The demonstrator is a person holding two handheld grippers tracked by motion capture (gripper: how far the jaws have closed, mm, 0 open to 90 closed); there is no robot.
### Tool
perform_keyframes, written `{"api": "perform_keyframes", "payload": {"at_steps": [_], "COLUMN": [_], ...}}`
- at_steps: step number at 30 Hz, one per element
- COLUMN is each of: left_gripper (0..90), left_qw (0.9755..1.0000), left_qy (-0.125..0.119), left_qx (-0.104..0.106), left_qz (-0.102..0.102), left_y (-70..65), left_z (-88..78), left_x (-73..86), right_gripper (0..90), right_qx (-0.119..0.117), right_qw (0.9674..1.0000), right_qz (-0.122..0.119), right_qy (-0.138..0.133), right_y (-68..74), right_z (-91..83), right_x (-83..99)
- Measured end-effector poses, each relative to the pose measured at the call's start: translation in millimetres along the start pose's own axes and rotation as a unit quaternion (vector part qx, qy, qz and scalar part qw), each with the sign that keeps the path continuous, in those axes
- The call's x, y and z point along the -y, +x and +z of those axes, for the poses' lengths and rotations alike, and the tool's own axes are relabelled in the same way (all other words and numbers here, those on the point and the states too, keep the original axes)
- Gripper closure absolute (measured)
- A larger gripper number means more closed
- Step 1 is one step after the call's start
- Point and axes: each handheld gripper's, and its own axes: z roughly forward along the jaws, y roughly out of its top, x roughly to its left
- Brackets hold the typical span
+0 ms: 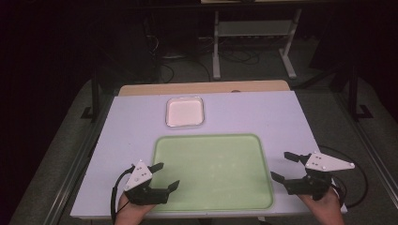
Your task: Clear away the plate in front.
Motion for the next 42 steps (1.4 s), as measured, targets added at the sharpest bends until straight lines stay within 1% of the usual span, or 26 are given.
{"api": "perform_keyframes", "payload": {"at_steps": [8,11,15,16,17,20,22,23,30,34,42], "left_gripper": [18.6,19.1,19.1,19.1,19.1,19.1,19.1,19.1,19.1,19.1,19.1], "left_qw": [1.0000,1.0000,1.0000,0.9999,0.9999,0.9991,0.9995,0.9993,0.9994,0.9992,0.9995], "left_qy": [0.002,-0.001,0.000,-0.002,-0.002,-0.012,-0.011,-0.013,-0.018,-0.024,-0.021], "left_qx": [0.001,0.001,0.001,0.004,0.004,0.018,0.012,0.015,0.011,0.010,0.008], "left_qz": [-0.003,-0.005,-0.009,-0.013,-0.013,-0.036,-0.028,-0.032,-0.028,-0.030,-0.024], "left_y": [1.5,0.7,1.4,2.3,2.3,5.1,4.8,5.9,11.0,14.1,16.7], "left_z": [0.8,0.4,0.8,0.6,0.6,-1.1,-2.2,-2.7,-3.5,-3.7,-1.5], "left_x": [0.2,0.0,0.0,-0.4,-0.4,-2.1,-4.1,-5.7,-14.1,-18.7,-22.4], "right_gripper": [14.0,14.0,14.0,14.0,14.0,14.0,14.0,14.0,14.0,14.0,14.0], "right_qx": [-0.001,0.000,0.001,0.000,0.000,0.001,0.001,0.001,0.004,0.003,0.004], "right_qw": [1.0000,1.0000,1.0000,1.0000,1.0000,1.0000,1.0000,1.0000,1.0000,0.9999,0.9999], "right_qz": [0.004,0.000,0.000,0.000,0.000,0.001,0.003,0.006,0.004,0.006,0.009], "right_qy": [0.002,-0.001,-0.002,-0.003,-0.003,-0.003,-0.004,-0.004,-0.008,-0.007,-0.009], "right_y": [-0.4,0.7,1.7,1.7,1.7,1.5,1.3,0.9,1.0,1.0,0.3], "right_z": [0.2,-1.0,-1.4,-1.3,-1.3,-1.5,-1.5,-1.4,-1.1,-0.8,-0.6], "right_x": [0.8,0.5,0.0,-0.1,-0.1,0.1,0.2,0.2,-0.2,-0.3,0.1]}}
